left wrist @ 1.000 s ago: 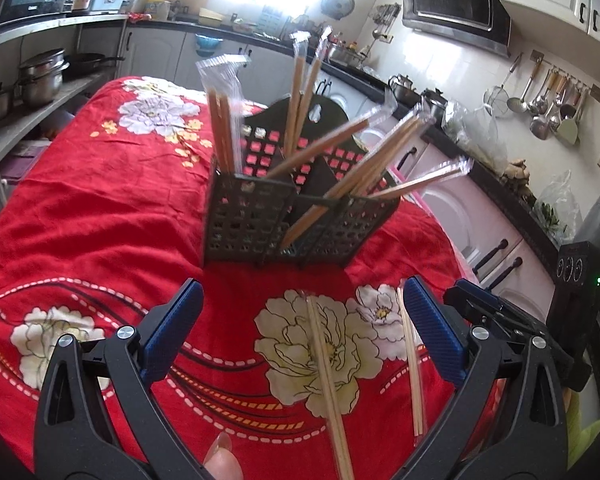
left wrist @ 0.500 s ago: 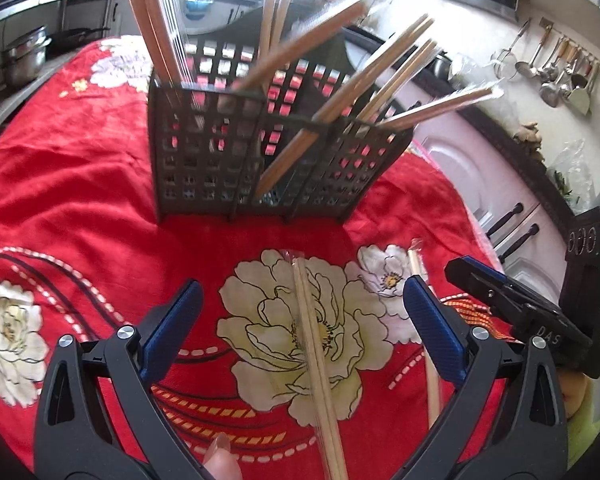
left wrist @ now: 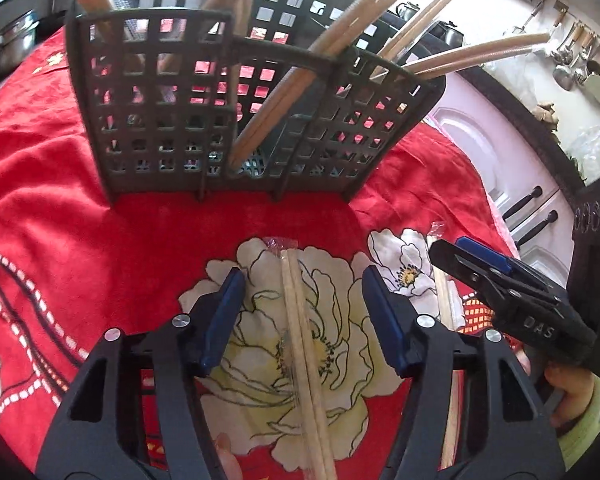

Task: Organize utensils
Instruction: 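Close the left gripper on a chopstick while the right gripper grasps another, then lift both held chopsticks and lower them into the black caddy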

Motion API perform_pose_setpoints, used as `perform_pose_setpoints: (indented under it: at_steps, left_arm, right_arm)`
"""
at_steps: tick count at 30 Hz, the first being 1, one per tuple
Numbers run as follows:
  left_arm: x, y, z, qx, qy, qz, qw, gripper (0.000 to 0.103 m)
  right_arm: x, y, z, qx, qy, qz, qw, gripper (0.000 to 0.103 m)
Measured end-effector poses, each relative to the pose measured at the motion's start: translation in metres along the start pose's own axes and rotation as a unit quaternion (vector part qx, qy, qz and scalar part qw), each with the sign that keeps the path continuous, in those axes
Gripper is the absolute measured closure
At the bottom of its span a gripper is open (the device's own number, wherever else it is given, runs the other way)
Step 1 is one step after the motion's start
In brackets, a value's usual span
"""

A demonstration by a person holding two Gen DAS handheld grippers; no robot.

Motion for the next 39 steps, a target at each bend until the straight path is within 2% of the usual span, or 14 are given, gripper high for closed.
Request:
perform_pose_setpoints:
  at_steps: [6,8,12,14,16,19,24,32,39]
  left_arm:
    - [0.000,-0.004,-0.007,0.002,-0.004,0.001,1.0000,0.055]
    - [0.002,-0.005,-0.009,0.002,-0.007,0.001,1.0000,0.062]
    - [0.006,-0.007,-0.012,0.005,-0.020,0.000,0.9998,0.076]
    - [0.010,-0.008,-0.012,0.007,-0.022,0.005,0.9997,0.087]
    - [0.015,-0.007,-0.011,0.007,-0.020,0.014,0.9997,0.092]
    - [0.023,-0.005,-0.007,0.007,-0.009,0.032,0.9994,0.097]
    - [0.029,-0.003,0.013,-0.007,0.011,0.047,0.9988,0.099]
    - [0.027,-0.010,0.073,-0.066,0.015,0.037,0.9970,0.099]
    - [0.027,-0.029,0.124,-0.127,0.009,0.028,0.9915,0.100]
  right_arm:
    - [-0.005,-0.007,-0.015,0.011,0.016,-0.006,1.000,0.045]
    - [-0.005,-0.008,-0.017,0.011,0.020,-0.003,1.000,0.057]
    - [-0.006,-0.009,-0.019,0.010,0.019,-0.004,1.000,0.068]
    - [-0.006,-0.009,-0.019,0.010,0.017,-0.001,1.000,0.081]
    - [-0.005,-0.009,-0.018,0.009,0.012,0.001,1.000,0.092]
    - [0.001,-0.008,-0.011,0.000,-0.003,0.007,1.000,0.093]
    - [0.026,-0.005,0.014,-0.024,-0.040,0.045,0.998,0.094]
    - [0.069,-0.012,0.062,-0.059,-0.118,0.077,0.988,0.097]
    - [0.103,-0.018,0.102,-0.092,-0.162,0.108,0.977,0.098]
Point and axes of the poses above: each gripper's, at about its wrist camera, not at the fingertips, and z roughly against the way its jaws point, x to its left, y to its underside, the point moved 4 cm from there along -z, roughly the way its jaws point, and after that the axes turned 11 degrees about -z, right-handed, at the moved point
